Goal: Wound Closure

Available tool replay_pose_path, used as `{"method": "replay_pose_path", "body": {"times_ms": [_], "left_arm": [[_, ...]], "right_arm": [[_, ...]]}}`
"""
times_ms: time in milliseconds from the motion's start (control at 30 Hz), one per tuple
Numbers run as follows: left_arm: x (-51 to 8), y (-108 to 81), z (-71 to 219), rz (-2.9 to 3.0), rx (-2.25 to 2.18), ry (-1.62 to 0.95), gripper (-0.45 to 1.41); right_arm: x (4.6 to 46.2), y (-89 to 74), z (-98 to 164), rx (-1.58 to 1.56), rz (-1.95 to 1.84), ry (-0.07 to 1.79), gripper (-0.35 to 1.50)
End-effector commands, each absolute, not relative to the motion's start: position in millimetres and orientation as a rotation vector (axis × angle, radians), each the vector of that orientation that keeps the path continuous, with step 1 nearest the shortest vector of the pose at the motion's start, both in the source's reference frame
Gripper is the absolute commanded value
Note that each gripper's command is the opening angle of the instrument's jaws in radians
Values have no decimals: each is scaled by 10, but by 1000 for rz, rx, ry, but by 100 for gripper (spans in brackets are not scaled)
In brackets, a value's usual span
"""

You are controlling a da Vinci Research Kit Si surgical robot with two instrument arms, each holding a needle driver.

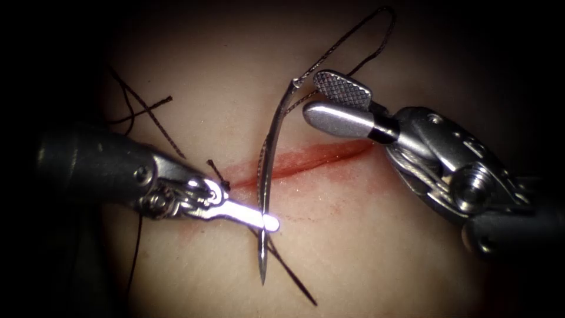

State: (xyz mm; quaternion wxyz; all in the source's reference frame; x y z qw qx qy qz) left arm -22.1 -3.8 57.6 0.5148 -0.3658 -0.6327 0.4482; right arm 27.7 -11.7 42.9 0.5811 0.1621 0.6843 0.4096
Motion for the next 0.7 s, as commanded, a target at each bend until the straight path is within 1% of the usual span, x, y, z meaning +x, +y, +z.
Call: {"method": "replay_pose_path", "body": {"times_ms": [33,200,333,533,567,700], "left_arm": [[-227,-39,581,1080,-878,-1528,-45],[-230,-40,578,1079,-882,-1559,-45],[-233,-41,578,1087,-876,-1577,-45],[-233,-44,579,1095,-864,-1594,-45],[-234,-45,579,1096,-863,-1596,-45],[-234,-45,579,1102,-859,-1604,-45]], "right_arm": [[286,-119,433,393,937,1605,44],[289,-122,431,416,912,1612,44],[288,-126,430,502,817,1633,41],[288,-129,425,521,803,1639,54],[288,-130,424,525,799,1640,61],[286,-133,422,539,785,1624,54]]}}
